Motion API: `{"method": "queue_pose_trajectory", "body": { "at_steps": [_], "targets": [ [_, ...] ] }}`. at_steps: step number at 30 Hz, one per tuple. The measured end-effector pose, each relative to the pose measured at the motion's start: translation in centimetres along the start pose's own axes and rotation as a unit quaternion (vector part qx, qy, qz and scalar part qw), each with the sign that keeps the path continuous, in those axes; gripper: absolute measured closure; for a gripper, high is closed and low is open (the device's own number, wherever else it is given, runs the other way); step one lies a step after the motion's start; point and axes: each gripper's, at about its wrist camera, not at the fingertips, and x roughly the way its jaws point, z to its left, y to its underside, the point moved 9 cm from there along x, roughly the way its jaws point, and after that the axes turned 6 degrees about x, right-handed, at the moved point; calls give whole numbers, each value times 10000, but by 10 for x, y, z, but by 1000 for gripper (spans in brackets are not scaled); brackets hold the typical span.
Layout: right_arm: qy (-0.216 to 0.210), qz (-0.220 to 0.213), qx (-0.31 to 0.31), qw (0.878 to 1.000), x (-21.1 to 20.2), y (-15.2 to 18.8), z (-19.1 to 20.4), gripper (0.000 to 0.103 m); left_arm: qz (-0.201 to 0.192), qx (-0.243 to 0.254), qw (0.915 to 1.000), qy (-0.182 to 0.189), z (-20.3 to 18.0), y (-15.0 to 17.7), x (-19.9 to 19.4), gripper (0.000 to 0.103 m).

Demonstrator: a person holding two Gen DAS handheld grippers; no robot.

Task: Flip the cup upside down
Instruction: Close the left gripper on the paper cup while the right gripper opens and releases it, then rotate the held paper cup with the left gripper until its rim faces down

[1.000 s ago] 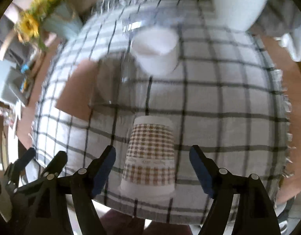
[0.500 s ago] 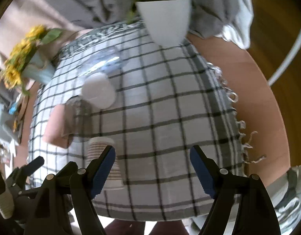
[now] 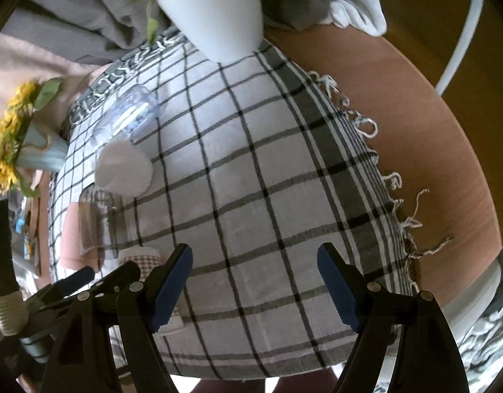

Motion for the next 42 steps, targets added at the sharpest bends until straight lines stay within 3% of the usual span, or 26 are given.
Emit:
{"method": "queue_pose_trajectory", "body": {
  "at_steps": [3, 7, 13, 20, 24, 38, 42],
  "targets": [
    [15, 30, 149, 9999, 3, -1, -6, 25, 194, 22, 9998, 60, -3, -2, 12, 16],
    [10, 51, 211, 9998, 6, 0, -9, 25, 494, 14, 9986, 198, -9, -2, 31, 32],
    [74, -14, 192, 9998, 2, 0, -10, 25, 445, 73, 9988, 171, -10, -3, 33, 47],
    [-28, 3, 132, 9999, -2, 4, -2, 25, -69, 109, 9999, 107, -6, -12, 3, 50],
    [-47, -45, 108, 9999, -6, 4, 1, 25, 211, 44, 9990, 391, -8, -1, 6, 50],
    [84, -191, 202, 9996, -12, 3, -5, 24, 495, 110, 9977, 456, -25, -2, 38, 49],
    [95, -204, 231, 9995, -12, 3, -6, 25, 407, 105, 9982, 431, -26, -2, 32, 50]
  ]
}}
